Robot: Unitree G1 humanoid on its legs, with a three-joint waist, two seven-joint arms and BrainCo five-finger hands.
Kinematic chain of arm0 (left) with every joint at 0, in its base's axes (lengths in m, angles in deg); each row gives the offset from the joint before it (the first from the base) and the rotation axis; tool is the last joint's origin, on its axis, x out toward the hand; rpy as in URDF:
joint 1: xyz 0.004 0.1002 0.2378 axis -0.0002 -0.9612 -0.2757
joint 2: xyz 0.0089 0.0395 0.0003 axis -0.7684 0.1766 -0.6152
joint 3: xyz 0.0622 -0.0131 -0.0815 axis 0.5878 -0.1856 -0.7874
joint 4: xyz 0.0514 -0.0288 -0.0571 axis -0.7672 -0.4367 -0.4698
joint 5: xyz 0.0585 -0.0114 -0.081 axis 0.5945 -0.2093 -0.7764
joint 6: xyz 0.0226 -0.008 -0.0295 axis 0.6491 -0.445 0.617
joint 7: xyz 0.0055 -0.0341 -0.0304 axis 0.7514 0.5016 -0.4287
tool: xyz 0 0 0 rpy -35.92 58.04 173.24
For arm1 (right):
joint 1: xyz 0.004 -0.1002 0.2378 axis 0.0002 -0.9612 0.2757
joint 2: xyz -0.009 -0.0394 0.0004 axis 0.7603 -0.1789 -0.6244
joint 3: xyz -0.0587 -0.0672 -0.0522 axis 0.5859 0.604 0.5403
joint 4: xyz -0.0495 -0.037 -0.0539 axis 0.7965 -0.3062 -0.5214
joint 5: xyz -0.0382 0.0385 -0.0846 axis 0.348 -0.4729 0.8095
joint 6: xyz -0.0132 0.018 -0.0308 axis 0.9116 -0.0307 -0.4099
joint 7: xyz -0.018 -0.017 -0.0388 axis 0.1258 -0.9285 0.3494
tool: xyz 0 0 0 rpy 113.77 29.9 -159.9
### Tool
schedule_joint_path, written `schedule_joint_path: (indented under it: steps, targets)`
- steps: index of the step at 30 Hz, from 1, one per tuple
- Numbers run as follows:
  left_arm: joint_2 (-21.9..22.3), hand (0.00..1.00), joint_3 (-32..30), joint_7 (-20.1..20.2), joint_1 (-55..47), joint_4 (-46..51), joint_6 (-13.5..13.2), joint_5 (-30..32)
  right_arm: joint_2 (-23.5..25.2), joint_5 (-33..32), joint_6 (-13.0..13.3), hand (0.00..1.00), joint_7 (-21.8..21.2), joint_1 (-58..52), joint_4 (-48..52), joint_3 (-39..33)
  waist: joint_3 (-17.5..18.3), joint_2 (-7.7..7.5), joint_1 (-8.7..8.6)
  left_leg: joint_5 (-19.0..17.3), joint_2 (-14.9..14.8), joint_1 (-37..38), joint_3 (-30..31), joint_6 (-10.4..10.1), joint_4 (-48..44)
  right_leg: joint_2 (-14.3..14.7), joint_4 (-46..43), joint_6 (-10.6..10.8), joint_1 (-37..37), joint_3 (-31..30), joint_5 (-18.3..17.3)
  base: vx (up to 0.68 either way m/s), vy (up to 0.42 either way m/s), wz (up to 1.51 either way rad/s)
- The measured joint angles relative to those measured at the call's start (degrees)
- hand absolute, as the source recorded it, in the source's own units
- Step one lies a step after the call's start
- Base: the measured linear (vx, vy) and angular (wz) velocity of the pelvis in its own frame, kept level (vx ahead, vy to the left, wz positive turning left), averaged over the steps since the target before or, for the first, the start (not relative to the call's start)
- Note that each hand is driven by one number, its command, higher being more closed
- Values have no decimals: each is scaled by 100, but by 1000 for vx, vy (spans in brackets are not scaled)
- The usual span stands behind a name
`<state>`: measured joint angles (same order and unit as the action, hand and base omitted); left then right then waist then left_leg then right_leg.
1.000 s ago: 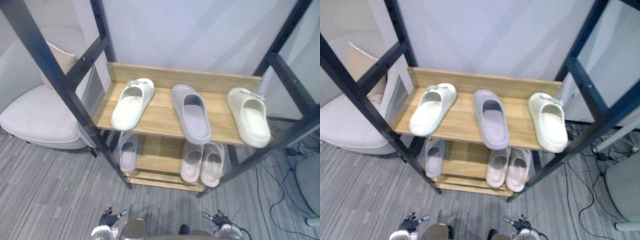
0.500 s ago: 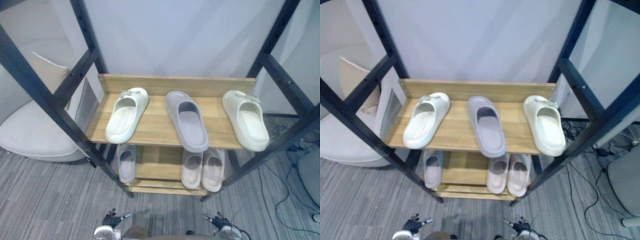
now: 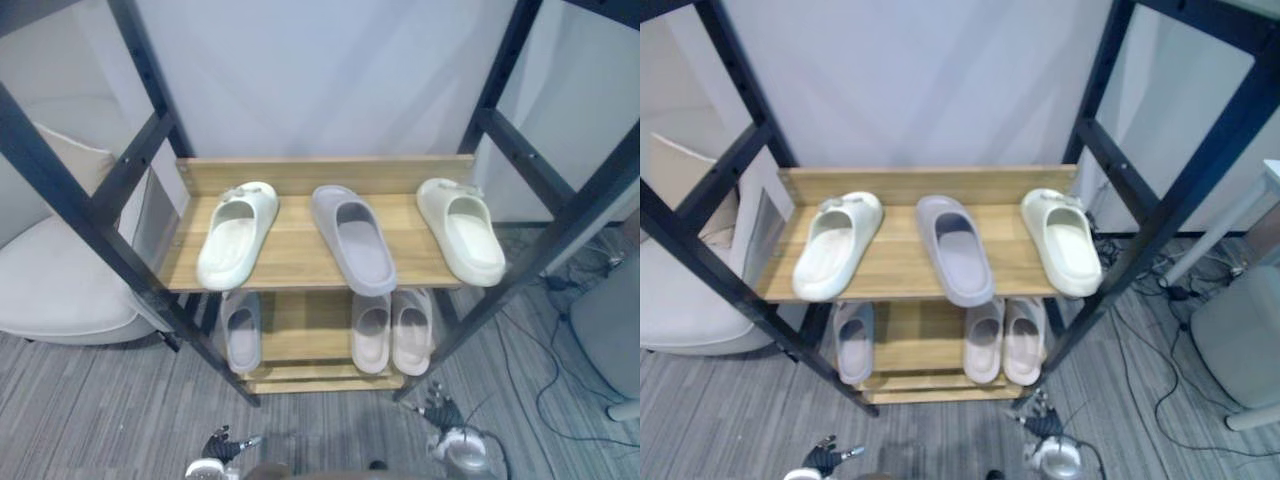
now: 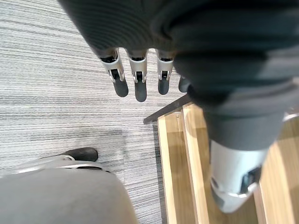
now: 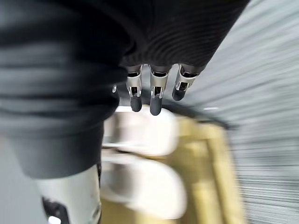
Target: Organize the slippers on the shoe rack
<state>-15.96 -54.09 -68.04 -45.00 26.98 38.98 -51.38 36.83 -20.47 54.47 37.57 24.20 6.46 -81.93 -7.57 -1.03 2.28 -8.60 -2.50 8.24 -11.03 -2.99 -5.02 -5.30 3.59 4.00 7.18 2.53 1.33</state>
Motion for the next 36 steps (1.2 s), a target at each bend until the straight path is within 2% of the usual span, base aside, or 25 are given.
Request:
schedule_joint_path:
  steps: [5,8,17,21,36]
  targets:
    - [-93,0,203,1,-39,-30,-12,81,28,231,181,0,-1,-526,1715,1,17,-43,-83,-2,1,102,-79,1,18,8,-1,11,18,-141,24,-21,4,-14]
    - [-136,0,298,1,-49,-112,-18,112,30,290,290,0,2,-523,2198,2,28,-63,-176,-5,2,140,-107,-3,20,9,-5,15,24,-187,31,-37,-2,-8]
    - [-196,0,528,4,-124,-115,-98,136,11,470,591,0,84,-585,3429,4,31,-51,-191,-16,8,183,-149,-19,70,15,-5,30,7,-268,41,-13,-1,-5]
    - [-204,0,530,24,-121,-129,-124,231,-90,480,651,0,117,-313,3619,6,32,-49,-191,-16,14,178,-84,-16,71,14,-13,34,17,-217,38,15,-11,6]
    - [-233,0,502,210,-201,-138,-131,270,-1153,425,724,0,62,1323,3468,-10,38,-93,-158,35,115,21,355,60,71,-85,-6,96,87,206,-11,-2,-14,14]
